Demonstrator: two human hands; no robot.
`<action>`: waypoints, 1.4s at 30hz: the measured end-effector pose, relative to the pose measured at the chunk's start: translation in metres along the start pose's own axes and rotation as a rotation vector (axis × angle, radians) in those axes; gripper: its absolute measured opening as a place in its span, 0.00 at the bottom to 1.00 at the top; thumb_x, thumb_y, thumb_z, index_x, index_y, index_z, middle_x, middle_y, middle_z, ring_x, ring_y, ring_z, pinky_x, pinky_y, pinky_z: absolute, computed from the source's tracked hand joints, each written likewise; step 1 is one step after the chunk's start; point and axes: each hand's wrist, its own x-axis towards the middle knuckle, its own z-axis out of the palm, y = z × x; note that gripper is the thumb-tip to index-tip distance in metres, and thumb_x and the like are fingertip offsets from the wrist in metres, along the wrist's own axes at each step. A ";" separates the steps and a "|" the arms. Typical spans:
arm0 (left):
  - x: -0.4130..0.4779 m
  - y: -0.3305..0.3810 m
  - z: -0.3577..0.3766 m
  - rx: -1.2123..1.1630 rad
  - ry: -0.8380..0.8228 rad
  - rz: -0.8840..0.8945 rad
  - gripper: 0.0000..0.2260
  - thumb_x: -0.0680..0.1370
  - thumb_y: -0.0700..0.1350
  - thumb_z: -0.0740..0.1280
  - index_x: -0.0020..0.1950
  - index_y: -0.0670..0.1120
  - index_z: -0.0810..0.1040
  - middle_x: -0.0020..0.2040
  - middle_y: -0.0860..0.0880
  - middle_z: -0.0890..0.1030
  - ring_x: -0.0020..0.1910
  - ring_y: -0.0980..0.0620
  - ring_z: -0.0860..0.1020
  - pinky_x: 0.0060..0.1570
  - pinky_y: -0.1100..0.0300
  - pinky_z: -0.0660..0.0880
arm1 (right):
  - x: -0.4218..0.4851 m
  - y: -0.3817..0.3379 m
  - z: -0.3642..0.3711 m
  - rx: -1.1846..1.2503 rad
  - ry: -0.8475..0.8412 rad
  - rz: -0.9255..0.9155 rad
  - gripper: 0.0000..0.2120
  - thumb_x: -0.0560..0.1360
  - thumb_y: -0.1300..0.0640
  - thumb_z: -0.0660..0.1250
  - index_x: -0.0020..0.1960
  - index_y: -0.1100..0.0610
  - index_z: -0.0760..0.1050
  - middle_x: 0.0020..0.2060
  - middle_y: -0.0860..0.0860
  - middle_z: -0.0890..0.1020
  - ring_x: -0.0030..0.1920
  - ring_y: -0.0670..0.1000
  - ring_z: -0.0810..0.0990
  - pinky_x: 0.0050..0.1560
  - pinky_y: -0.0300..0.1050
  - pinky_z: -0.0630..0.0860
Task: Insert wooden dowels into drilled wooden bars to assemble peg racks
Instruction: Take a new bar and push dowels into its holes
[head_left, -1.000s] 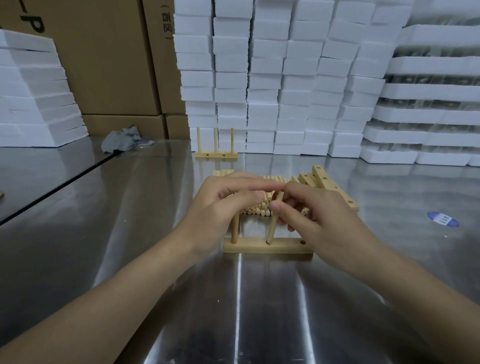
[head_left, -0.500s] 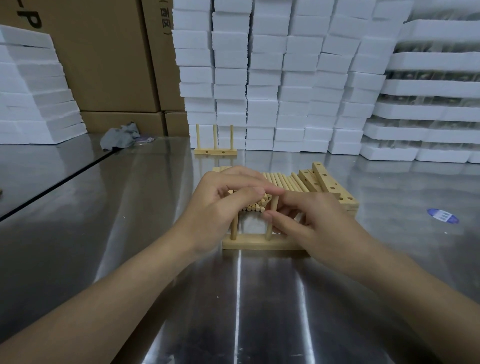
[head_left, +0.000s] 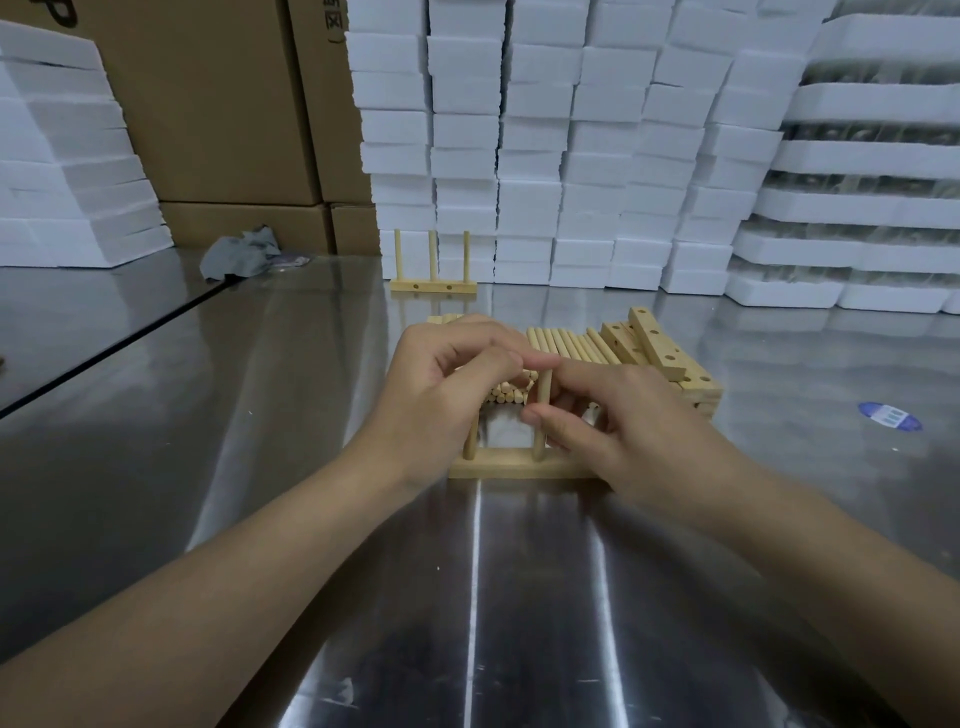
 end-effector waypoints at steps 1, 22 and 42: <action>0.000 0.002 0.001 0.006 0.004 0.010 0.13 0.79 0.39 0.64 0.49 0.45 0.89 0.45 0.43 0.86 0.49 0.51 0.83 0.47 0.63 0.76 | 0.001 0.000 0.000 -0.002 -0.007 0.005 0.11 0.82 0.49 0.70 0.42 0.43 0.75 0.34 0.43 0.83 0.38 0.42 0.80 0.37 0.30 0.70; 0.001 0.011 0.009 0.099 -0.008 0.009 0.12 0.78 0.40 0.66 0.43 0.49 0.88 0.46 0.47 0.84 0.52 0.49 0.82 0.54 0.53 0.79 | -0.001 0.007 -0.004 0.030 -0.070 0.050 0.08 0.82 0.47 0.68 0.48 0.49 0.81 0.36 0.42 0.81 0.39 0.44 0.80 0.38 0.32 0.70; -0.002 -0.005 -0.004 0.260 -0.065 0.079 0.06 0.78 0.45 0.69 0.50 0.44 0.83 0.48 0.58 0.84 0.50 0.49 0.82 0.40 0.58 0.75 | 0.001 0.048 -0.018 -0.653 0.100 0.208 0.07 0.72 0.49 0.80 0.46 0.50 0.88 0.63 0.49 0.80 0.67 0.60 0.72 0.64 0.60 0.70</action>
